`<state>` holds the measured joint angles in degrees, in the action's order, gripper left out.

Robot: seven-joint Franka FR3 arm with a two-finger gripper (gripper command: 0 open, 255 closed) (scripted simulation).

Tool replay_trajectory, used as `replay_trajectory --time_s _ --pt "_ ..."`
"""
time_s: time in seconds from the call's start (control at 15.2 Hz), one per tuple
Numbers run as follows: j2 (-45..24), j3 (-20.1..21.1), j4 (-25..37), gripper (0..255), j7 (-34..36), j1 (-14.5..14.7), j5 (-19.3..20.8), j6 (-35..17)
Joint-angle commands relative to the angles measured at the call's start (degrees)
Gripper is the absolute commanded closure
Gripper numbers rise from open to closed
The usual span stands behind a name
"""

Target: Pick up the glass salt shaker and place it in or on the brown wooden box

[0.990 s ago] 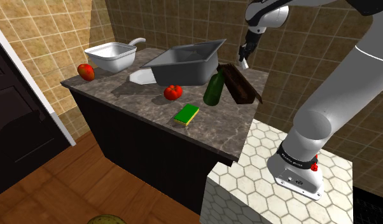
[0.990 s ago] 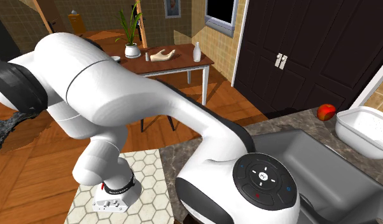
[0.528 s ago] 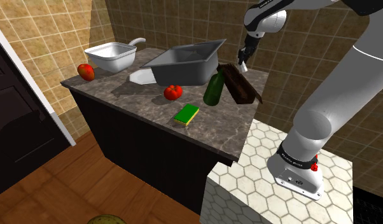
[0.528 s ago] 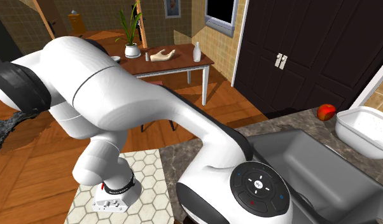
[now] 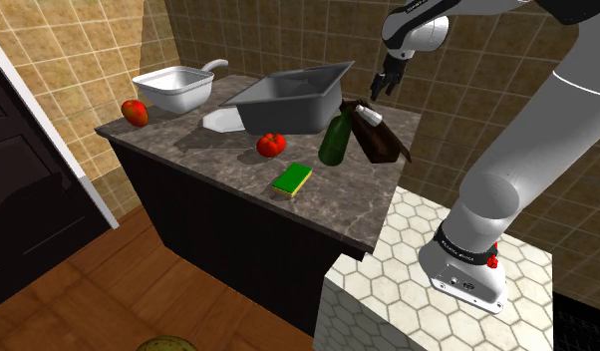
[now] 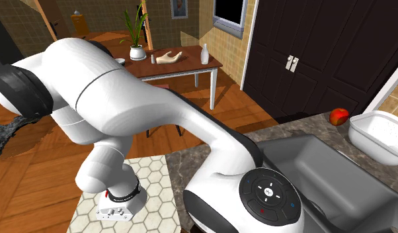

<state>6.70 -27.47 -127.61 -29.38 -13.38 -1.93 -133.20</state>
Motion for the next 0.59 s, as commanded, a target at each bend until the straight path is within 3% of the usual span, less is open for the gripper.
replay_trajectory --time_s 0.0,0.33,0.53 --pt "0.0 0.0 0.0 0 0.0 0.0 0.0 0.0" --pt "4.6 0.7 2.9 0 1.9 -0.5 2.7 7.0" --pt "4.6 0.8 2.9 0 1.9 -0.5 2.7 7.0"
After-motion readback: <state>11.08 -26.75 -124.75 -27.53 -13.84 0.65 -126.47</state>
